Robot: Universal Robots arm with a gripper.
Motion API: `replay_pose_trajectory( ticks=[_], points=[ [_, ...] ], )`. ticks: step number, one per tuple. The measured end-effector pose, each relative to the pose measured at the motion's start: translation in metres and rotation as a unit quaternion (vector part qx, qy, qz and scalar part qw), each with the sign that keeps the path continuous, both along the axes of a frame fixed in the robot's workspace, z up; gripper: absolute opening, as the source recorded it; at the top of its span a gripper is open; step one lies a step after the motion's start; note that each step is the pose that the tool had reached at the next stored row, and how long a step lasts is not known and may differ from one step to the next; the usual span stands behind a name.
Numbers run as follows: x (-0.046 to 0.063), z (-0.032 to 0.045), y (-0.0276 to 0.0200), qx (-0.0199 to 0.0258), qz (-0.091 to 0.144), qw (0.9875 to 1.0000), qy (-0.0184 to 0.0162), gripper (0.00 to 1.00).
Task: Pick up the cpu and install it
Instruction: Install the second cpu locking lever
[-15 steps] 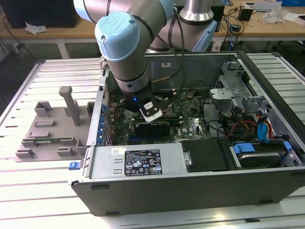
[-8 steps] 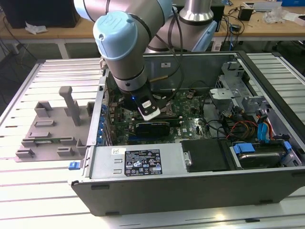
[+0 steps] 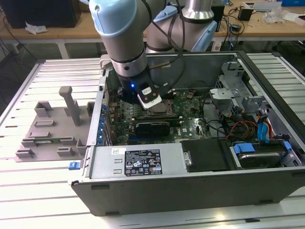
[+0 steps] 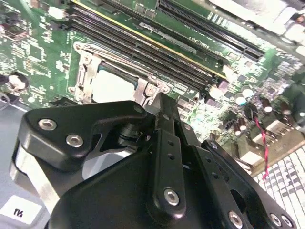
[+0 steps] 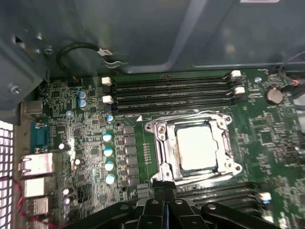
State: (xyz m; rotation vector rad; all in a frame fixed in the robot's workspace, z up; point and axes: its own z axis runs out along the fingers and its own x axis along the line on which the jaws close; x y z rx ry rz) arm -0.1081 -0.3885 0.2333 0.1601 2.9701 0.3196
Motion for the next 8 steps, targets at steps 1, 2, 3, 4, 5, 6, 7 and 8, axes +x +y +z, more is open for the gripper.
replay_pose_trajectory(
  ticks=[1,2,3,4,5,6,7,8],
  points=[
    [0.0001,0.0043,0.0,-0.004,0.0,1.0,0.0,0.11],
    [0.0002,0.0067,0.0,-0.0063,0.0,1.0,0.0,0.11],
    [0.0002,0.009,0.0,-0.0091,0.0,1.0,0.0001,0.11],
    [0.0003,0.0097,0.0,-0.0114,0.0,0.9999,0.0,0.11],
    [0.0003,0.0098,0.0,-0.0117,0.0,0.9999,0.0,0.11],
    [0.0003,0.0098,-0.0001,-0.0119,0.0,0.9999,0.0,0.11],
    [0.0002,0.0099,-0.0001,-0.0121,0.0,0.9999,0.0001,0.11],
    [0.0002,0.0099,0.0,-0.0123,0.0,0.9999,0.0001,0.11]
  ],
)
